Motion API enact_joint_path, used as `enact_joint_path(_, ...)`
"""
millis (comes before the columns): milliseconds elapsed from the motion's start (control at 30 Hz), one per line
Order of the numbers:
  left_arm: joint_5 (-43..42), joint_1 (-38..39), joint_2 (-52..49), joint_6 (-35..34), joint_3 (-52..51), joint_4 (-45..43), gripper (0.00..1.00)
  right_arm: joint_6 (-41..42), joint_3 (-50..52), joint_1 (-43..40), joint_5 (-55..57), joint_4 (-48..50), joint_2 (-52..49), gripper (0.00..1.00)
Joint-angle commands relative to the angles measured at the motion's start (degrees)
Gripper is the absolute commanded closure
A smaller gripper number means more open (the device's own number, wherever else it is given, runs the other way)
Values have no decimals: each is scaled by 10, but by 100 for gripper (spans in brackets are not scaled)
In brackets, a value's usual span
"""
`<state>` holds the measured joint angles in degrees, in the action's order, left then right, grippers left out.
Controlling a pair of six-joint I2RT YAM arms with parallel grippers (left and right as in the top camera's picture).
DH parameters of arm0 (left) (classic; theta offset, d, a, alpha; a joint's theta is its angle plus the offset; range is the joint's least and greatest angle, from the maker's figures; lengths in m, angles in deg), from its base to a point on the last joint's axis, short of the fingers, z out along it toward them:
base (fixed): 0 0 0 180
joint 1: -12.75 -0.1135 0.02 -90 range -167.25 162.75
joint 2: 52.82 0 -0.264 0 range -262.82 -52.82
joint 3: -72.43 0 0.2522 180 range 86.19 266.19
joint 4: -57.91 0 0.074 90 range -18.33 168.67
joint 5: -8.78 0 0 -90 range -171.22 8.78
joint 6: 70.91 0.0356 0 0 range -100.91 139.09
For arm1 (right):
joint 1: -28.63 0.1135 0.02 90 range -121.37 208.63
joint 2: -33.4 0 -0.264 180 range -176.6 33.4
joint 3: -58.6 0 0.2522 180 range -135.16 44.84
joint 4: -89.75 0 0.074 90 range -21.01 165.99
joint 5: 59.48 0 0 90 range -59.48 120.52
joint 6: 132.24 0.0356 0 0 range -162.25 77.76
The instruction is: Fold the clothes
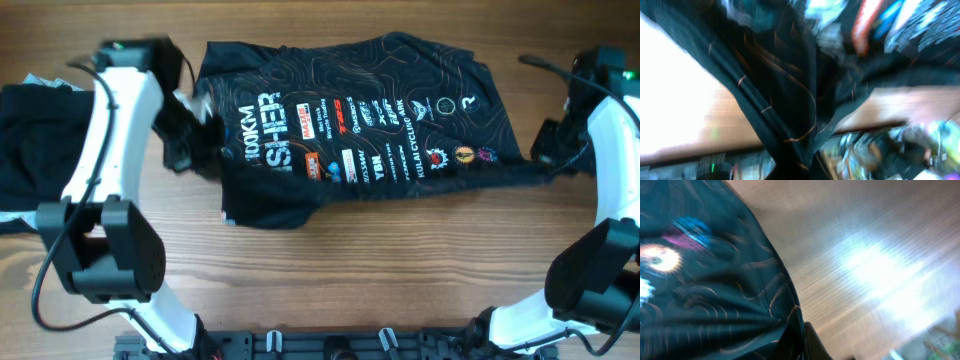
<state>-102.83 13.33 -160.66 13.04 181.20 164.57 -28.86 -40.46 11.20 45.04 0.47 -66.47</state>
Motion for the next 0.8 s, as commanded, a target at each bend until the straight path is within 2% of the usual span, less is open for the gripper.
enact_joint_path(0, 18, 17, 10, 13, -115, -14, 96, 49, 33, -26, 40, -19, 1, 96)
enact_joint_path(100, 18, 16, 55, 11, -210, -36, 96, 63, 43, -48, 41, -32, 1, 96)
enact_joint_path(233, 17, -3, 124, -14, -256, -68, 96, 60, 43, -51, 28, -6, 1, 96)
enact_joint_path(300, 14, -22, 142, -48, -256, -157, 96, 16, 43, -49, -35, 54, 1, 96)
enact_joint_path(333, 5, -35, 142, -79, -256, -234, 96, -7, 43, -49, -85, 98, 1, 96)
enact_joint_path(467, -38, -46, 122, -144, -257, -411, 96, -70, 43, -48, -222, 218, -3, 96)
enact_joint_path(600, -36, -46, 75, -198, -257, -506, 96, -86, 43, -41, -238, 266, -35, 96)
enact_joint_path(767, -32, -46, 28, -200, -257, -568, 96, -99, 43, -20, -297, 360, -106, 96)
